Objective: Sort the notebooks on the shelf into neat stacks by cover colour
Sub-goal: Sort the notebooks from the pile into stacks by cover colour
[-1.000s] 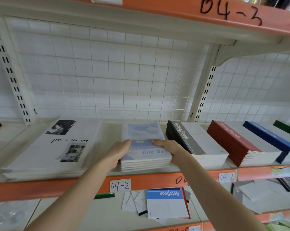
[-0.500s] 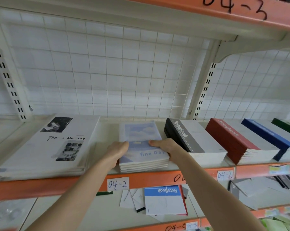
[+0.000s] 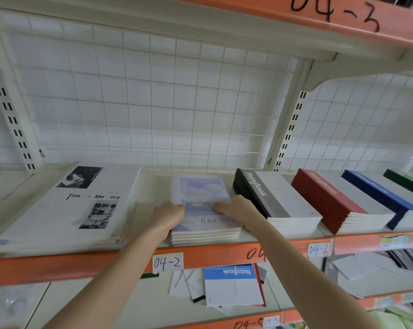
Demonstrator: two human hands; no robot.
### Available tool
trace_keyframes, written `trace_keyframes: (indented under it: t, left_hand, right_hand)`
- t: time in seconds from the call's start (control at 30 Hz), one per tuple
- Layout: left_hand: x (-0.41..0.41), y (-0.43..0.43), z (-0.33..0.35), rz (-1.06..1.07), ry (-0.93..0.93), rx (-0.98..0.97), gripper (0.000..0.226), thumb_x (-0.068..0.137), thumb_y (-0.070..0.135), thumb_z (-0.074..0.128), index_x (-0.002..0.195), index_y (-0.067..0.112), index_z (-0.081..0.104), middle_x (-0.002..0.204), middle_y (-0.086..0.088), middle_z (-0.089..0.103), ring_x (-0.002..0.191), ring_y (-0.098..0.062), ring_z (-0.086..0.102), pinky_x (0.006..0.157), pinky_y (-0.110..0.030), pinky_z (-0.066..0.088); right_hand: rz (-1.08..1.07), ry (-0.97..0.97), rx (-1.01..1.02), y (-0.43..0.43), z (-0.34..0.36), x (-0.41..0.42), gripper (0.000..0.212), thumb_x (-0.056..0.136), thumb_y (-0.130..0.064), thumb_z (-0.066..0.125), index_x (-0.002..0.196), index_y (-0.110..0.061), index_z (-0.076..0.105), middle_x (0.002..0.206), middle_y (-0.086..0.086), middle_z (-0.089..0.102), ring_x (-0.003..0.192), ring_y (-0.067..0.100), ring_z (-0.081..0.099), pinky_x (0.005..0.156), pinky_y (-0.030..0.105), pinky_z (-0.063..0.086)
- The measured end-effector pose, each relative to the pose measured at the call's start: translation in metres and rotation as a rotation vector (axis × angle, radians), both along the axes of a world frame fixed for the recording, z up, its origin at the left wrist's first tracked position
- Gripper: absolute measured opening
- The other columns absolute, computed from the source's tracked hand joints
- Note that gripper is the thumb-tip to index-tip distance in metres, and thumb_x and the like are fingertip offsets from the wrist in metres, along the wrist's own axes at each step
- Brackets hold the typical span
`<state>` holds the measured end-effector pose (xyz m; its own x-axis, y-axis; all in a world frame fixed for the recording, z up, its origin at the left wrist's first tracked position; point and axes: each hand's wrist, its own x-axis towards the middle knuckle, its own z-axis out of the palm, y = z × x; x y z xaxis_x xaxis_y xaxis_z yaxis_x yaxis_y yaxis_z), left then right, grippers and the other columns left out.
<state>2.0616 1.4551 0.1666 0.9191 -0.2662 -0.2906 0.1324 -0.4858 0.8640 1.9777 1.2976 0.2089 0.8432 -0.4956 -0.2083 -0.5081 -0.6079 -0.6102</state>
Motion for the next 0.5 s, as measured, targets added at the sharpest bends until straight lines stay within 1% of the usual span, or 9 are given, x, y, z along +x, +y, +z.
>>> trace_keyframes:
  t: [0.07,0.1,0.17,0.2,0.3,0.43,0.5]
  left_hand:
    - [-0.002,0.0,0.001,0.013,-0.008,0.012,0.048,0.069,0.037,0.043,0.1,0.007,0.062,0.099,-0.015,0.065,0.087,-0.032,0.064,0.087,-0.043,0.052]
    - [-0.003,0.001,0.001,0.015,-0.009,0.012,0.051,0.066,0.038,0.042,0.101,0.006,0.062,0.099,-0.015,0.065,0.088,-0.032,0.063,0.087,-0.043,0.052]
    - [-0.005,0.002,0.002,0.018,-0.015,0.002,0.048,0.069,0.036,0.043,0.101,0.005,0.062,0.099,-0.016,0.065,0.088,-0.033,0.063,0.088,-0.044,0.052]
    - [-0.006,0.002,0.002,0.024,-0.014,-0.004,0.043,0.074,0.034,0.045,0.101,0.005,0.062,0.099,-0.016,0.065,0.088,-0.033,0.064,0.088,-0.045,0.052]
    - [-0.007,0.002,0.003,0.038,-0.03,-0.021,0.028,0.087,0.025,0.047,0.1,0.004,0.061,0.097,-0.016,0.066,0.088,-0.032,0.064,0.087,-0.043,0.052]
    - [-0.011,0.002,0.006,0.037,-0.047,-0.003,0.024,0.089,0.023,0.044,0.09,0.004,0.06,0.094,-0.017,0.066,0.087,-0.033,0.064,0.082,-0.04,0.051]
    - [-0.016,0.002,0.009,0.021,-0.069,0.006,0.024,0.091,0.022,0.041,0.086,0.005,0.057,0.091,-0.016,0.064,0.084,-0.03,0.062,0.074,-0.036,0.047]
  right_hand:
    - [0.01,-0.011,0.022,0.001,-0.003,0.0,0.035,0.086,-0.041,0.055,0.092,-0.007,0.063,0.09,0.008,0.065,0.083,0.024,0.062,0.068,0.028,0.044]
    - [0.014,-0.007,0.033,0.001,-0.005,0.001,0.037,0.087,-0.04,0.054,0.099,-0.006,0.065,0.097,0.01,0.067,0.09,0.026,0.063,0.075,0.03,0.046]
    - [0.035,0.006,0.03,0.004,-0.004,0.0,0.039,0.09,-0.038,0.05,0.107,-0.006,0.064,0.106,0.012,0.066,0.098,0.028,0.061,0.084,0.034,0.046]
    - [0.046,0.011,0.026,0.004,-0.003,0.001,0.039,0.091,-0.037,0.049,0.109,-0.006,0.064,0.108,0.013,0.065,0.1,0.029,0.061,0.086,0.034,0.046]
    - [0.058,0.02,0.016,0.006,-0.001,0.0,0.037,0.091,-0.036,0.048,0.106,-0.006,0.064,0.109,0.013,0.065,0.101,0.029,0.06,0.088,0.035,0.046]
    - [0.07,0.031,-0.024,0.005,0.002,-0.002,0.034,0.092,-0.034,0.047,0.105,-0.006,0.063,0.106,0.012,0.064,0.099,0.028,0.06,0.08,0.031,0.045]
    - [0.093,0.037,-0.067,0.006,0.002,0.0,0.035,0.092,-0.034,0.046,0.107,-0.006,0.061,0.101,0.011,0.063,0.095,0.028,0.059,0.076,0.03,0.043]
